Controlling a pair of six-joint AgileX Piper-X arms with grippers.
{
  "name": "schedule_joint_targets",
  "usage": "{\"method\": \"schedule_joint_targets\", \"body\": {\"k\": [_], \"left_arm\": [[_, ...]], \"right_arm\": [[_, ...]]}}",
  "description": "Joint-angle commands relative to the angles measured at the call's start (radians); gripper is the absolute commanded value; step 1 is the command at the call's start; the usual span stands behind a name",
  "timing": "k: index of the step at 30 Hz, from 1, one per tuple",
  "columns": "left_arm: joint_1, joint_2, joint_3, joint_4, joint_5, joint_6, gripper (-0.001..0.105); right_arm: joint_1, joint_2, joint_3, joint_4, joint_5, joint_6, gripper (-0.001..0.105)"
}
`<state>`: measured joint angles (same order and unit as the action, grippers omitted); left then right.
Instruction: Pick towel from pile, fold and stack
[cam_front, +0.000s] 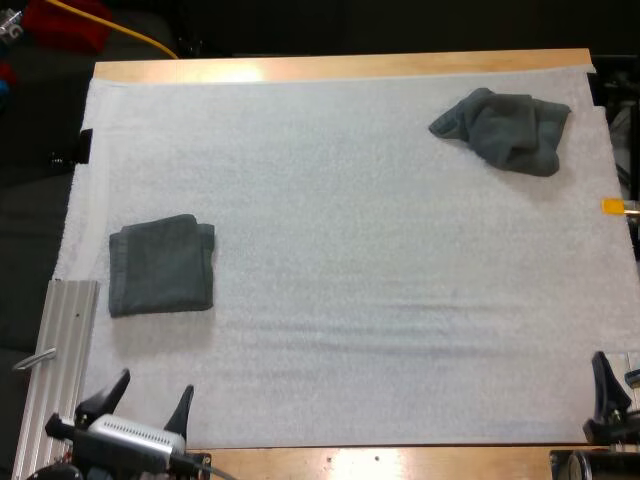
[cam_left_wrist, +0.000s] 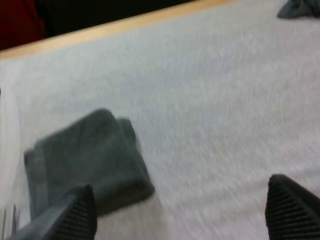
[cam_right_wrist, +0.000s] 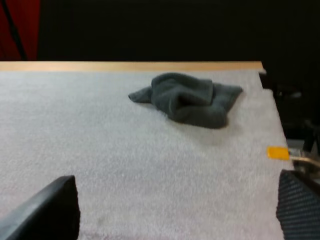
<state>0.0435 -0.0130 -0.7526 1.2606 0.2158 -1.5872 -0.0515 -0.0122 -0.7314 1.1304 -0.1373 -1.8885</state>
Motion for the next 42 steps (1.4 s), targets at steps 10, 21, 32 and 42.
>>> {"method": "schedule_joint_targets", "body": {"k": [10, 21, 32, 42], "left_arm": [[-0.005, -0.139, 0.205, -0.213, 0.006, -0.001, 0.067], [-0.005, -0.137, 0.238, -0.242, 0.006, -0.003, 0.067], [-0.005, -0.137, 0.238, -0.242, 0.006, -0.003, 0.067], [-0.005, -0.137, 0.238, -0.242, 0.006, -0.003, 0.067]], "right_arm": [[-0.002, -0.041, 0.152, -0.081, 0.007, 0.031, 0.078], [-0.002, -0.039, 0.199, -0.092, 0.007, 0.030, 0.078], [-0.002, -0.039, 0.199, -0.095, 0.007, 0.030, 0.078], [-0.002, -0.039, 0.199, -0.095, 0.007, 0.030, 0.078]]}}
